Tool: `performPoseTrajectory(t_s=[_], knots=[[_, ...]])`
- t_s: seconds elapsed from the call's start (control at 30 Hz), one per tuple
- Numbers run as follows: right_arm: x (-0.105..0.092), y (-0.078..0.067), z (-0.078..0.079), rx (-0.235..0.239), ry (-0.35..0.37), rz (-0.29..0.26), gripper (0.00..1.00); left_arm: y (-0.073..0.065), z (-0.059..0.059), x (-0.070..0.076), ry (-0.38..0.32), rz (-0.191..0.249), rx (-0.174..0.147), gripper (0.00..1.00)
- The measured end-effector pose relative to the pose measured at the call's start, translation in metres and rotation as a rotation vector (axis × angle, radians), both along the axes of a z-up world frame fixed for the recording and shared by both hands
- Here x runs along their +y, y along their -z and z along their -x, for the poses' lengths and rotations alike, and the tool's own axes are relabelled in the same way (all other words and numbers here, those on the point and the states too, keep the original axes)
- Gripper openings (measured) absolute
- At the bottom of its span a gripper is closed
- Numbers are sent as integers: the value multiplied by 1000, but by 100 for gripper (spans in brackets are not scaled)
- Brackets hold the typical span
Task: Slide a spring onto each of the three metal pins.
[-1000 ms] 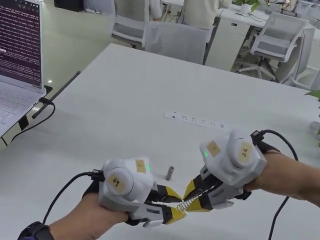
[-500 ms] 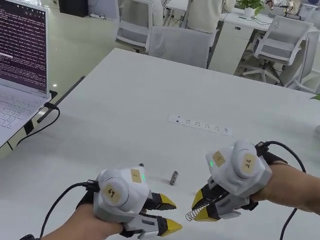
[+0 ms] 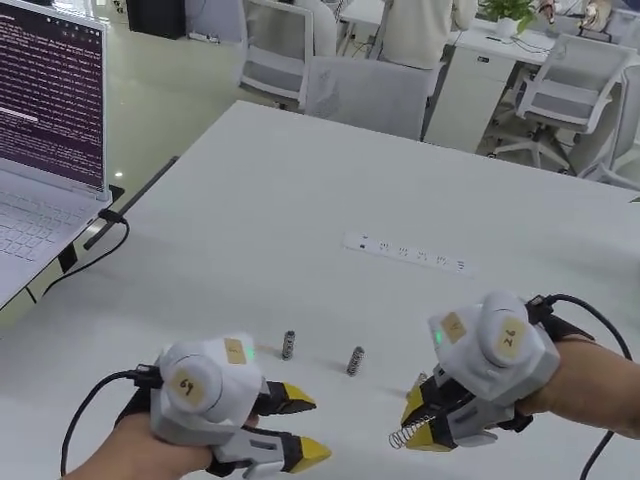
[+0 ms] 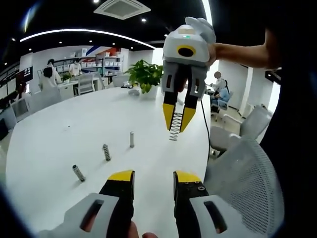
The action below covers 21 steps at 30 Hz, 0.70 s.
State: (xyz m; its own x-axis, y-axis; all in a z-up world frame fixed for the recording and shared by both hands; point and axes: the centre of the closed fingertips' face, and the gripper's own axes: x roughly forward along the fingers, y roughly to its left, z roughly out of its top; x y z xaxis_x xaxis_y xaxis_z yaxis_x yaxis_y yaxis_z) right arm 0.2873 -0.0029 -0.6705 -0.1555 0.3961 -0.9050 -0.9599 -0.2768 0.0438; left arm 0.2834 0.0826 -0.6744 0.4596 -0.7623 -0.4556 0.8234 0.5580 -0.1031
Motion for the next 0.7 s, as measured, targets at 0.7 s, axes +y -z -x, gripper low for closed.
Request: performPoseTrajectory(t_s=[0.7], knots=[[-19, 9, -9, -4, 58, 31, 8, 6, 0, 58, -156, -22, 29, 33]])
